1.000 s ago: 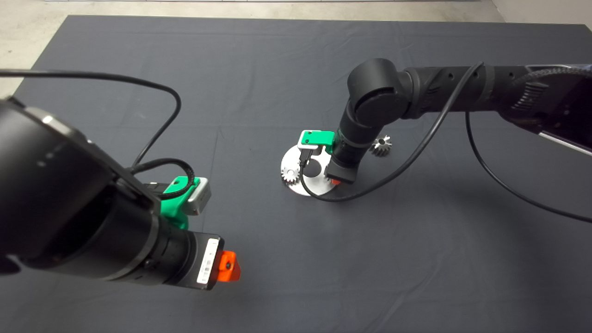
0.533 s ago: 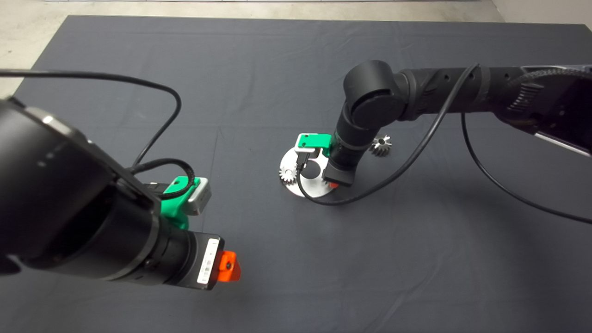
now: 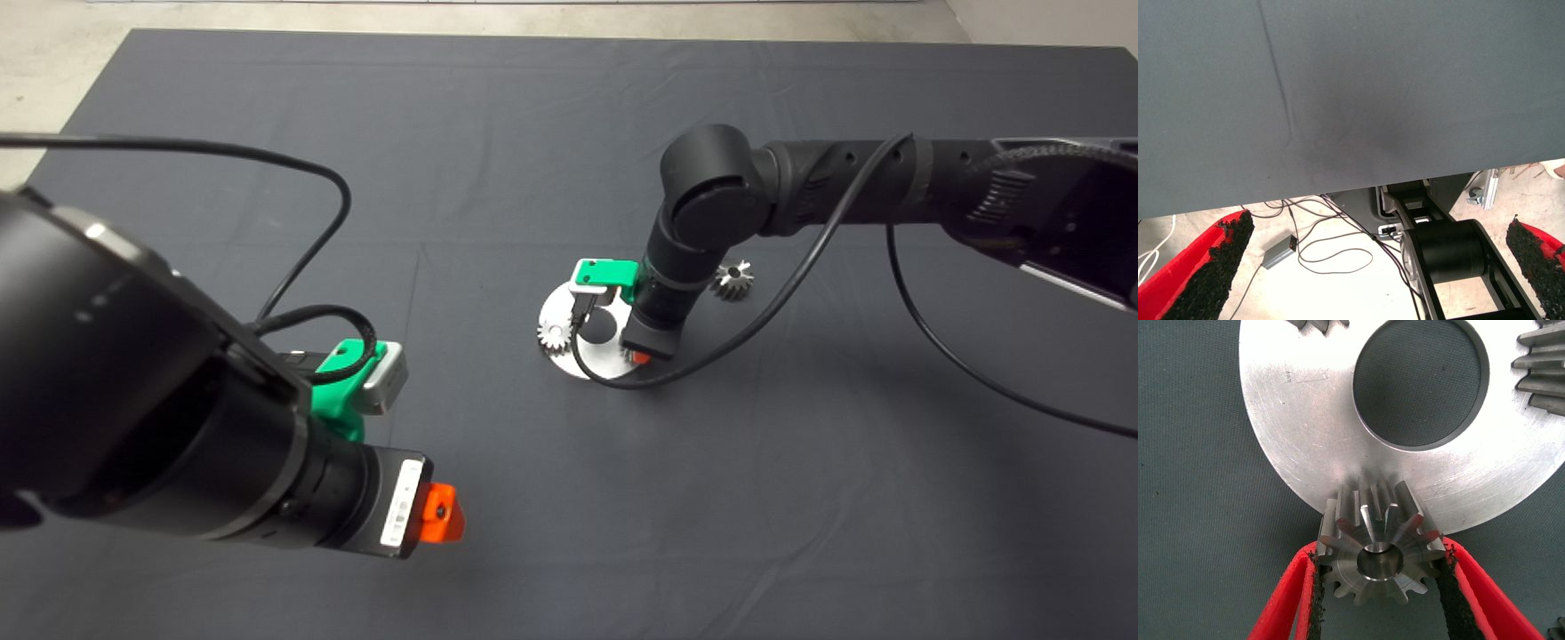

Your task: Remove an incorrectly installed larger gear and replace it with the correct smaller gear

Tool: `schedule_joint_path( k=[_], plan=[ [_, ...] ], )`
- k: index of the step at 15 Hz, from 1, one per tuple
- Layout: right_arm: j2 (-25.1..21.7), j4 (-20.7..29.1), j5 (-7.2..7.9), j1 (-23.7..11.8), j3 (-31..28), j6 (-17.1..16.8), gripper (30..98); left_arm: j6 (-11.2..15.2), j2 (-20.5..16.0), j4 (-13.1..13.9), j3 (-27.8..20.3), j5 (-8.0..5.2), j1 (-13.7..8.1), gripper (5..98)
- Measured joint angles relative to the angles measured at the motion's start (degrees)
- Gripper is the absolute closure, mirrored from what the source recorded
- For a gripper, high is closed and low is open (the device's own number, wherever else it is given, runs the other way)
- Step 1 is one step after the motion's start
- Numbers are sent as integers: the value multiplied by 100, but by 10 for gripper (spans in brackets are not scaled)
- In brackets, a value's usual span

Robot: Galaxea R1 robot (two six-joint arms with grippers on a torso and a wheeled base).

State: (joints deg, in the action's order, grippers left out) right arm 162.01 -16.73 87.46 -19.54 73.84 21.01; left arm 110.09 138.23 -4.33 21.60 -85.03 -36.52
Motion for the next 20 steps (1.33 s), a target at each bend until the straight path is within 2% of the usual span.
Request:
schedule_joint_path(
  k=[10, 14, 16, 18, 20],
  plan=[
    [1, 5, 0, 0, 17, 2, 880, 0, 0, 0, 0, 0, 0, 61],
    [0, 16, 5, 2, 2, 2, 849, 0, 0, 0, 0, 0, 0, 61],
    [-7, 13, 22, 2, -89, 2, 806, 0, 0, 0, 0, 0, 0, 61],
    [-40, 21, 41, -16, -192, 2, 805, 0, 0, 0, 0, 1, 0, 61],
    [-138, 338, 22, -252, -322, 2, 762, 0, 0, 0, 0, 0, 0, 61]
  ],
)
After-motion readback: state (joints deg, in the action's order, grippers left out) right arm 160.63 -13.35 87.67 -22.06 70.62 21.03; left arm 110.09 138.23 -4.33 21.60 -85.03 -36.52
